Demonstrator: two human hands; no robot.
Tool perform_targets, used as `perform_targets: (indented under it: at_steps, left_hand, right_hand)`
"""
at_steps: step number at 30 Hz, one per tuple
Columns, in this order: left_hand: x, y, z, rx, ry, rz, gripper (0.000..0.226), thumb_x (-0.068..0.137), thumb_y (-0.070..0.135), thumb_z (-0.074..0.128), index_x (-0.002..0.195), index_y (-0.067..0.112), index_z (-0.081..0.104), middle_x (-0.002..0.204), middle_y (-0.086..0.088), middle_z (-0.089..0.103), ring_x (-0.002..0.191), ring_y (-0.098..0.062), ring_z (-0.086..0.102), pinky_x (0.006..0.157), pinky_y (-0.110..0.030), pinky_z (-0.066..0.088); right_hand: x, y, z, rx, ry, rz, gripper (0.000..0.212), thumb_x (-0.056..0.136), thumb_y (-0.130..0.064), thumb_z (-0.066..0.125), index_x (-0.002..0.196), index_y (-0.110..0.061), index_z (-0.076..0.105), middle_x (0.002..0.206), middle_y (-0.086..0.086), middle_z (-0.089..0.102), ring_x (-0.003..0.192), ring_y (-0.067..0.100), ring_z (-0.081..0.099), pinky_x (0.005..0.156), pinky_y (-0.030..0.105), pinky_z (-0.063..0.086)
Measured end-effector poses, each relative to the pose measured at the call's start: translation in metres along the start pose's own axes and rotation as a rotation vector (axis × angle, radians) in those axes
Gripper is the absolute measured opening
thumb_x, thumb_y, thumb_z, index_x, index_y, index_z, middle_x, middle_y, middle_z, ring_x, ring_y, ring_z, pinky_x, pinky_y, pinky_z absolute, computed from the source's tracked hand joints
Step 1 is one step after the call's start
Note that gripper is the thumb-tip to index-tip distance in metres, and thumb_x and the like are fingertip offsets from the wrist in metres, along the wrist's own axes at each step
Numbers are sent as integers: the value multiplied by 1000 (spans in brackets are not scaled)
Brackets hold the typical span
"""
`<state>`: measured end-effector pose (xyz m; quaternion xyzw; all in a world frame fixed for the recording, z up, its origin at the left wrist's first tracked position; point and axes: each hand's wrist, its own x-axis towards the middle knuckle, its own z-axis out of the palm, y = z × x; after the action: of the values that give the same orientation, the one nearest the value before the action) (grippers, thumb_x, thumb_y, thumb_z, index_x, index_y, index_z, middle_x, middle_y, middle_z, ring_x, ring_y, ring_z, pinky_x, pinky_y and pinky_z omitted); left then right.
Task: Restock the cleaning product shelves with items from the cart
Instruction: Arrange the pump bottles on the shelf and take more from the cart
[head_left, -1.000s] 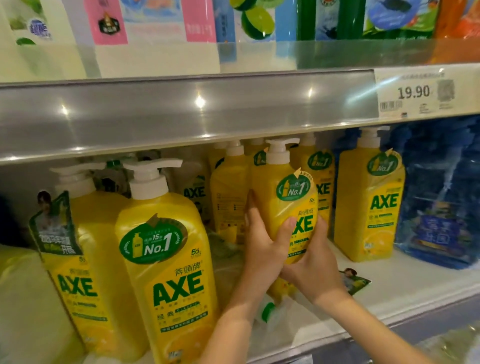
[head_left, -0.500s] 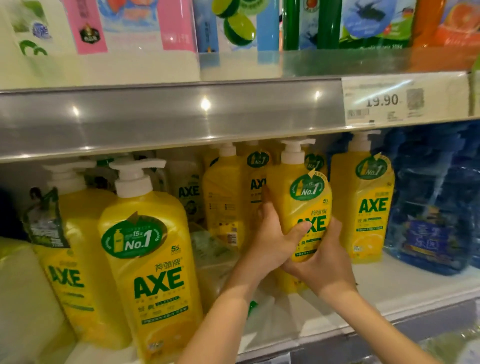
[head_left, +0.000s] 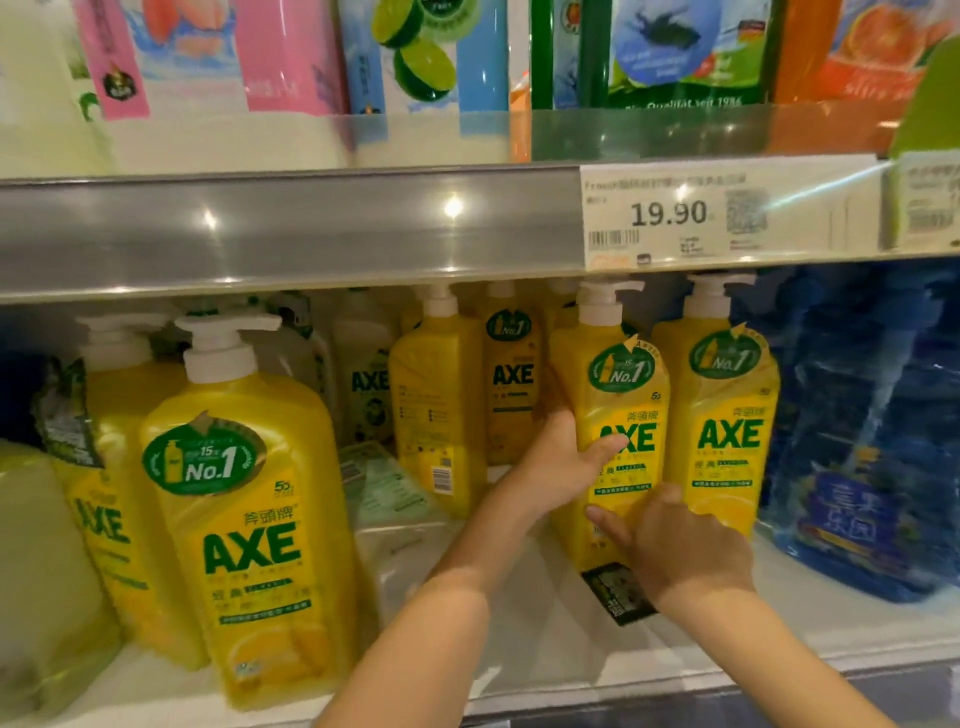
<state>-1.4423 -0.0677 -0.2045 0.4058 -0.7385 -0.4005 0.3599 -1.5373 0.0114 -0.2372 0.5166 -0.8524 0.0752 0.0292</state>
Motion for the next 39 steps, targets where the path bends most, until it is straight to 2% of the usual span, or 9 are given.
perform_targets:
  at_steps: [4, 12, 16, 18, 23, 28, 31, 36, 39]
  left_hand:
    - [1, 7, 3, -11, -17, 12, 25, 93, 22, 61, 111, 31, 46, 123, -6, 62, 115, -23, 59, 101, -45, 47]
    - [-8, 5, -2, 93, 35, 48, 60, 91, 24, 65, 142, 15, 34, 136, -9, 52, 124, -24, 50, 105, -33, 40]
    - [-34, -8, -32, 209, 195, 95, 57, 96, 35, 53, 146, 20, 32, 134, -11, 52, 121, -29, 52, 103, -42, 43]
    - [-52, -16, -49, 361, 328, 118, 39, 101, 30, 44, 139, 20, 44, 133, -6, 52, 120, -23, 50, 100, -35, 41]
    - [-82, -37, -63, 619, 316, -75, 38, 99, 20, 44, 137, 18, 44, 141, -6, 41, 129, -29, 39, 109, -41, 32]
    - [-83, -45, -66, 617, 289, -148, 41, 92, 19, 57, 131, 13, 47, 135, -10, 43, 125, -32, 42, 109, -44, 33]
    - [-82, -47, -69, 547, 345, -145, 54, 86, 18, 65, 135, 12, 43, 137, -9, 38, 126, -30, 42, 108, -40, 35]
    - [-81, -49, -66, 520, 336, -122, 75, 84, 11, 68, 146, 24, 28, 146, -3, 30, 137, -26, 32, 115, -38, 30]
    - [-80, -49, -66, 532, 339, -111, 80, 84, 11, 69, 148, 21, 23, 150, -5, 23, 137, -26, 32, 115, -36, 30]
  right_hand:
    - [10, 2, 6, 2, 15, -77, 65, 90, -72, 18, 99, -23, 59, 102, -2, 68, 99, 20, 65, 68, 29, 39]
    - [3, 4, -1, 81, -51, -122, 47, 95, -62, 34, 108, -22, 53, 110, 0, 65, 104, 23, 61, 73, 31, 40]
    - [-1, -14, -12, 864, -197, -305, 22, 88, -34, 68, 90, -14, 57, 72, 5, 67, 60, 19, 64, 54, 30, 48]
    - [-2, -38, -17, 1241, -255, -318, 18, 86, -14, 70, 95, -9, 55, 70, 6, 66, 57, 17, 63, 49, 28, 50]
    - [18, -104, -14, 1293, -47, -392, 22, 84, -19, 74, 98, -21, 58, 90, -2, 66, 80, 13, 63, 68, 17, 49]
    - [50, -147, -4, 1201, 0, -402, 94, 69, -30, 85, 142, -17, 27, 133, 4, 50, 116, 23, 54, 95, 37, 47]
    - [65, -159, 8, 1259, -19, -357, 125, 48, -52, 87, 146, -22, 16, 143, 8, 43, 128, 27, 47, 106, 48, 41]
    - [81, -164, 20, 1274, -39, -309, 107, 52, -30, 94, 136, -16, 31, 132, 8, 52, 120, 27, 53, 101, 49, 46]
    - [86, -163, 18, 1244, -21, -326, 108, 40, -41, 95, 129, -17, 38, 128, 8, 55, 118, 27, 54, 100, 48, 47]
